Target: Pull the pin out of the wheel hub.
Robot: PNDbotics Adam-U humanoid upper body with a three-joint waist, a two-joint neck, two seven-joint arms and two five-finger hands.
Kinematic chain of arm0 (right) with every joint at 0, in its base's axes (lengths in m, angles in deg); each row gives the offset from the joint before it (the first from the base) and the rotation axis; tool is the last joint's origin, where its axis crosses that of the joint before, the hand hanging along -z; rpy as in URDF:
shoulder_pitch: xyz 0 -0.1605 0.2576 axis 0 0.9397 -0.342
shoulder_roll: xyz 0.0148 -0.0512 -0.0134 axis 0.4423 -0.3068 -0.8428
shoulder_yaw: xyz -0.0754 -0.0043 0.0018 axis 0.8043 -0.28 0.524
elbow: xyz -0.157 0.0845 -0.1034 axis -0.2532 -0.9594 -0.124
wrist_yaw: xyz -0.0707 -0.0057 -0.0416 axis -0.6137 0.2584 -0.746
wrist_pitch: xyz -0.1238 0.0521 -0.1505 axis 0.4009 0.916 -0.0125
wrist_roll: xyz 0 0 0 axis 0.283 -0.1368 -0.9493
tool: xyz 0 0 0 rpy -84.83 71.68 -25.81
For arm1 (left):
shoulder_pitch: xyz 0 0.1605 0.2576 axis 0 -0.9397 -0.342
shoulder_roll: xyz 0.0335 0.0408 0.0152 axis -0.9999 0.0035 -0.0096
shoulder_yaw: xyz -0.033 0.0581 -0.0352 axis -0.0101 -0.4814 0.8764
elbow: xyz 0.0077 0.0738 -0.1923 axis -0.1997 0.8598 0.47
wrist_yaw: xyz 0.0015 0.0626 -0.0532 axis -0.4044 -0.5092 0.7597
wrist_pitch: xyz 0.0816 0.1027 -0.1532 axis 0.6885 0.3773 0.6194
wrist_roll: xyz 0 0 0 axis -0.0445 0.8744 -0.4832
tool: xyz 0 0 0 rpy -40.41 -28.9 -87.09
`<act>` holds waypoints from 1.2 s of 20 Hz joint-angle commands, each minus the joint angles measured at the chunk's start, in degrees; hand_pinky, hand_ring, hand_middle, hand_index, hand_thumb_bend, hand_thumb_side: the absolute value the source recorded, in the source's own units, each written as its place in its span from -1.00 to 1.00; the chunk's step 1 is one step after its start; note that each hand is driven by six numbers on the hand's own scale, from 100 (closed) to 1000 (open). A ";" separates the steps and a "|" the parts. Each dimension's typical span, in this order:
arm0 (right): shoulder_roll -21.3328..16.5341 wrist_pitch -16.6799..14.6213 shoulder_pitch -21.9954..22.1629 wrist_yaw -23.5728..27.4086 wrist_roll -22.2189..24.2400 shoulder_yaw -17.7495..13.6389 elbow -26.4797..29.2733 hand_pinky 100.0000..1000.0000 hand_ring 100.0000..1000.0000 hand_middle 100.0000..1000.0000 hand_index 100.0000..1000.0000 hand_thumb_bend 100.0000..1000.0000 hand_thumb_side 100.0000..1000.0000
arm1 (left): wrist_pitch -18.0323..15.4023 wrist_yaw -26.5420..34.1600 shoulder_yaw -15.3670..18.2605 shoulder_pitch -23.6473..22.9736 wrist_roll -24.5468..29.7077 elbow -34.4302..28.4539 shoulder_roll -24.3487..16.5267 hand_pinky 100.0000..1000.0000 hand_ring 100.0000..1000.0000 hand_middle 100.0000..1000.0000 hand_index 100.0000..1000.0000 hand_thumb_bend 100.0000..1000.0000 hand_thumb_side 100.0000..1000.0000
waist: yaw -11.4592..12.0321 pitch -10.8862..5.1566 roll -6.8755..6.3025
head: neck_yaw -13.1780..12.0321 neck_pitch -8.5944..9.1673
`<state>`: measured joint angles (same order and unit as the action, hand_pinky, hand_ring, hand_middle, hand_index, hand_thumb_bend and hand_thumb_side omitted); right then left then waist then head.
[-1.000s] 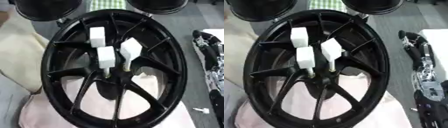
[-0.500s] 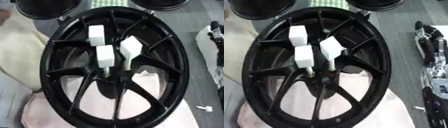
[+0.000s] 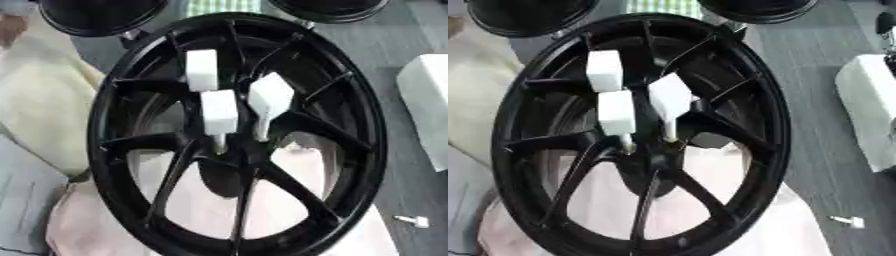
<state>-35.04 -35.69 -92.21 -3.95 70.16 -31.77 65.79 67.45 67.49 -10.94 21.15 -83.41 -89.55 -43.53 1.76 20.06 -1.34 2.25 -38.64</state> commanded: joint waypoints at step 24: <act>-2.26 0.92 -0.30 -0.21 1.55 1.68 1.41 0.68 0.42 0.25 0.40 -0.10 -0.10 | -2.25 -6.86 -18.04 22.86 25.52 -1.26 -0.58 0.54 0.46 0.46 0.63 0.74 -0.03 | -0.92 -0.31 -0.57 | 1.19 0.62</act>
<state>-35.80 -34.67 -91.93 -3.96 71.43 -30.00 66.17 65.42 60.55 -29.06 43.22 -58.01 -90.38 -42.93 0.82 20.61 -1.98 3.62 -38.60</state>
